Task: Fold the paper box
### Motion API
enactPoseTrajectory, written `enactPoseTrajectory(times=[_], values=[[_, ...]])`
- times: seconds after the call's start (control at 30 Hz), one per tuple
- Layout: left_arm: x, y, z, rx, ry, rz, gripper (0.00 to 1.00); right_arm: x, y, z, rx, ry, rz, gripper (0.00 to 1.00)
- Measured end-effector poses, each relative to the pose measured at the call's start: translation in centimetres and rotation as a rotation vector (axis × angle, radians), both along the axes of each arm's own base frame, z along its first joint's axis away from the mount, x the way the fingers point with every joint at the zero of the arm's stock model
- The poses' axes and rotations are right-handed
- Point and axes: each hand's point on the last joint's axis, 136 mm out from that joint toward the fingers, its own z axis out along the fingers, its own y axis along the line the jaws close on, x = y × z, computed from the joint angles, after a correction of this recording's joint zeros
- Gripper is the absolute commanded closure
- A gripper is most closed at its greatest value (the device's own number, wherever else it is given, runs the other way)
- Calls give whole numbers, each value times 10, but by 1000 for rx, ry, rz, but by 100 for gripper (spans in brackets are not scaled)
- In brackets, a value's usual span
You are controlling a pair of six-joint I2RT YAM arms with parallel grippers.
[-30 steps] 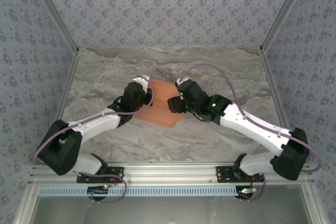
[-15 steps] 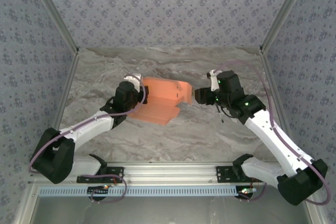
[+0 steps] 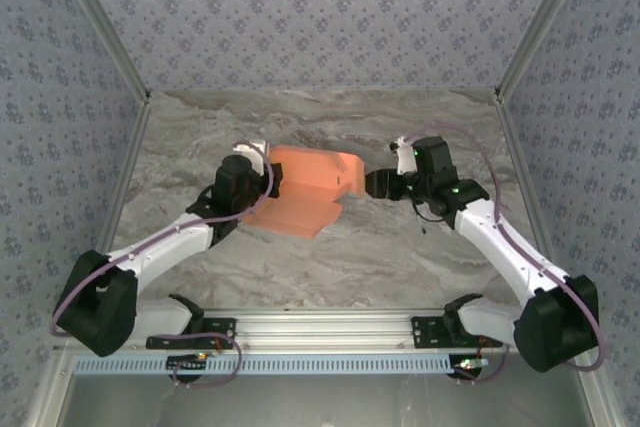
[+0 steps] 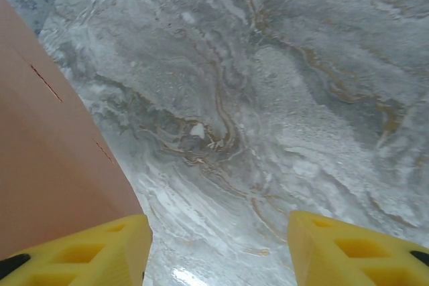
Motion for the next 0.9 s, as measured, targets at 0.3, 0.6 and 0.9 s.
enactPoseTrajectory(times=[0.3, 0.6, 0.9], values=[[0, 0, 0, -5, 3, -3, 98, -10, 50, 5, 84, -24, 153, 47], [-1, 1, -3, 0, 11, -3, 98, -9, 63, 3, 88, -20, 184, 44], [-1, 1, -3, -3, 13, -1, 98, -15, 73, 10, 93, -43, 234, 45]])
